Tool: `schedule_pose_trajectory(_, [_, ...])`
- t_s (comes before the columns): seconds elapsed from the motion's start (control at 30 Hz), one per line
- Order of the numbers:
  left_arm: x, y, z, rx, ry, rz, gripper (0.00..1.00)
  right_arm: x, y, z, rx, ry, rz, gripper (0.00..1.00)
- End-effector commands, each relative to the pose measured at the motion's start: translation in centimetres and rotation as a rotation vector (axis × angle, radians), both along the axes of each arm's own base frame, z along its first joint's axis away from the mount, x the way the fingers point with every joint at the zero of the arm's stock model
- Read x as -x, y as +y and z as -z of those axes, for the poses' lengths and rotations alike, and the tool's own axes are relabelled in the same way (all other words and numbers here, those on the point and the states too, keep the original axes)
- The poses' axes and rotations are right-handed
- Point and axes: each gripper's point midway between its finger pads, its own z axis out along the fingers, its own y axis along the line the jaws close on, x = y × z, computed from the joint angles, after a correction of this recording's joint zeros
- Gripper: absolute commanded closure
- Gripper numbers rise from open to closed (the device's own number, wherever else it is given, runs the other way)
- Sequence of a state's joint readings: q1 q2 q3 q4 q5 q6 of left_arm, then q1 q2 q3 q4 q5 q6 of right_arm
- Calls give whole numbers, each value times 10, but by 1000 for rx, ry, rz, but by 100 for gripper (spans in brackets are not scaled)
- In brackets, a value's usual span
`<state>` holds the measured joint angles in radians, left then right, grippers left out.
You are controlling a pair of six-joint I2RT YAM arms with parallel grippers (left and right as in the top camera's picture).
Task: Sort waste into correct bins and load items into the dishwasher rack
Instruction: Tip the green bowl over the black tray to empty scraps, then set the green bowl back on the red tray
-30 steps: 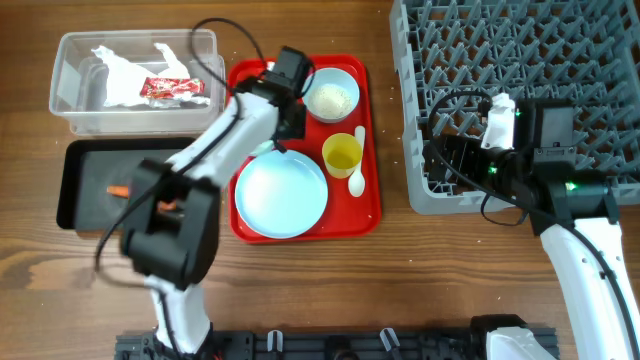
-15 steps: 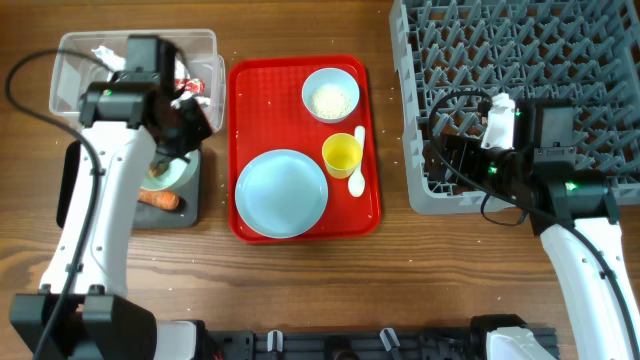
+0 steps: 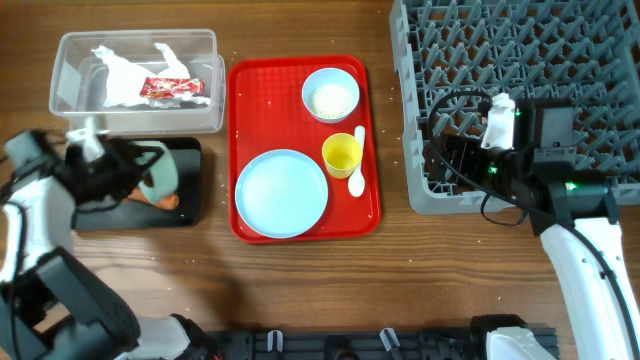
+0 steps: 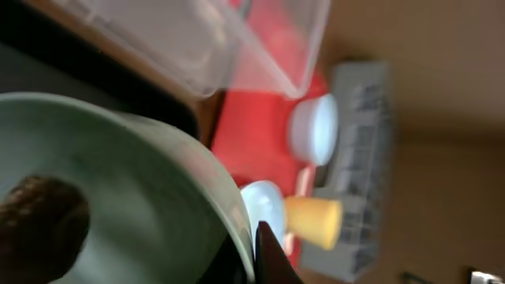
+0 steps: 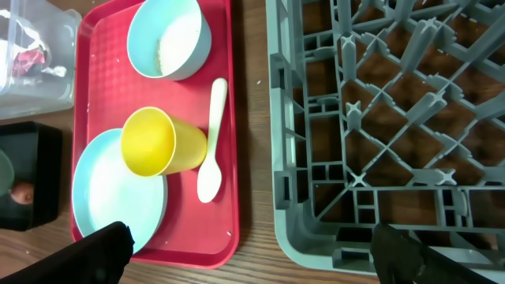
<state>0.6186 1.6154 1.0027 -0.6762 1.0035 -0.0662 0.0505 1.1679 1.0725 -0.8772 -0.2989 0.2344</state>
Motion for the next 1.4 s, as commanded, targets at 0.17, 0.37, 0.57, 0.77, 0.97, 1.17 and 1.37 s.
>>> schedule_pose_trajectory(0.17, [13, 25, -69, 384, -338, -26, 96, -5, 1, 2, -10, 15, 2, 0])
schedule_pose_trajectory(0.37, [13, 27, -72, 466, -311, -41, 96, -4, 1, 4, -10, 27, 2, 0])
schedule_pose_trajectory(0.57, [10, 48, -46, 500, -82, -200, 96, -3, 1, 5, -9, 34, 1, 0])
schedule_pose_trajectory(0.77, [21, 69, -57, 613, -82, -270, 96, -1, 1, 6, -9, 42, 1, 0])
schedule_pose_trajectory(0.97, [30, 84, -72, 669, -150, -282, 96, -1, 1, 6, -9, 42, 2, 0])
schedule_pose_trajectory(1.17, [23, 108, -31, 498, -2, -443, 96, -1, 1, 6, -9, 42, 2, 0])
schedule_pose_trajectory(1.37, [18, 86, -48, 586, -17, -359, 96, -1, 1, 6, -9, 41, 2, 0])
